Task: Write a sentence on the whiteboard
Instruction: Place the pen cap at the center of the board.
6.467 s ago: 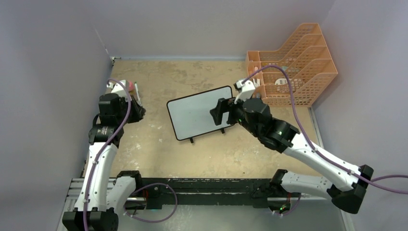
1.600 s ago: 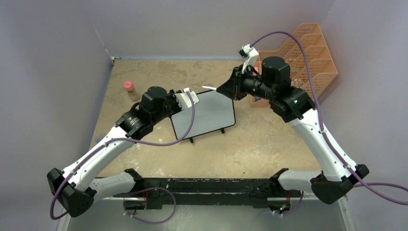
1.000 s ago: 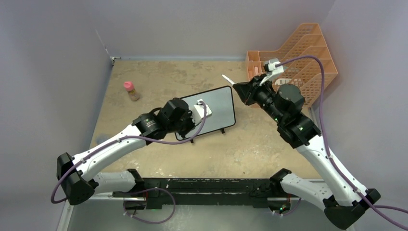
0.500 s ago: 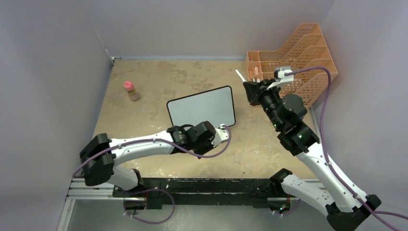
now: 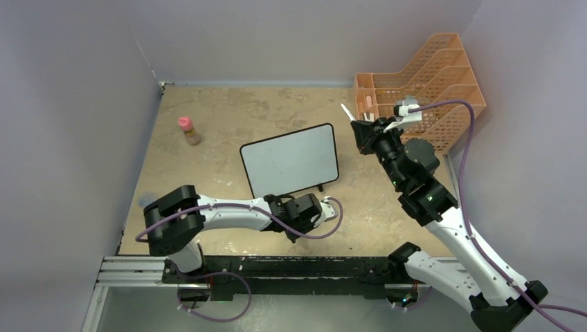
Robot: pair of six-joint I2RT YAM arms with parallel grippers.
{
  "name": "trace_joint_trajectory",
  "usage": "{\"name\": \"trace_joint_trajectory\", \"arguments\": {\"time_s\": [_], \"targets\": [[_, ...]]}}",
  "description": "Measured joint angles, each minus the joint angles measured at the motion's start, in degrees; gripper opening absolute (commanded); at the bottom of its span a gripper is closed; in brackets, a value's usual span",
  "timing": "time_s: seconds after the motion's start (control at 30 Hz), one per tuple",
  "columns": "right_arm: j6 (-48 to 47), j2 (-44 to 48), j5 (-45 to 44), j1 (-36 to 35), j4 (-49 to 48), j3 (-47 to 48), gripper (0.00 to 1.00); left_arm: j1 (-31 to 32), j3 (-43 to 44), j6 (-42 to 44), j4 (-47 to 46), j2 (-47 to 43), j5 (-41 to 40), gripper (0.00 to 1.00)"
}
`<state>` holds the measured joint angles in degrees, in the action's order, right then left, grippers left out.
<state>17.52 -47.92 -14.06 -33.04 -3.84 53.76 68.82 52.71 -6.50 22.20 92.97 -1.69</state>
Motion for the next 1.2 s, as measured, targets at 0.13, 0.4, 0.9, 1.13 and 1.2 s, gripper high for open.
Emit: {"name": "trace_joint_trajectory", "arguments": {"time_s": [0.13,0.4,0.9,1.13,1.2], "targets": [[0.0,0.2,0.0,0.0,0.0,-0.1,0.0,0.1,0.1,-0.2,-0.9,1.7,-0.7,0.23],[0.0,0.7,0.0,0.0,0.2,-0.7,0.0,0.3,0.1,-0.6,-1.4,1.8,-1.7,0.4],[-1.0,0.7,0.3,0.0,0.2,-0.7,0.0,-3.3,3.9,-1.5,1.4,-10.0,-3.1,0.56],[-1.8,-0.4,0.3,0.0,0.2,-0.7,0.0,-12.7,4.3,-1.5,1.3,-19.4,-0.9,0.59],[-2.2,-0.9,0.3,0.0,0.3,-0.7,0.0,-15.5,4.3,-1.5,1.6,-21.6,-0.2,0.6]]}}
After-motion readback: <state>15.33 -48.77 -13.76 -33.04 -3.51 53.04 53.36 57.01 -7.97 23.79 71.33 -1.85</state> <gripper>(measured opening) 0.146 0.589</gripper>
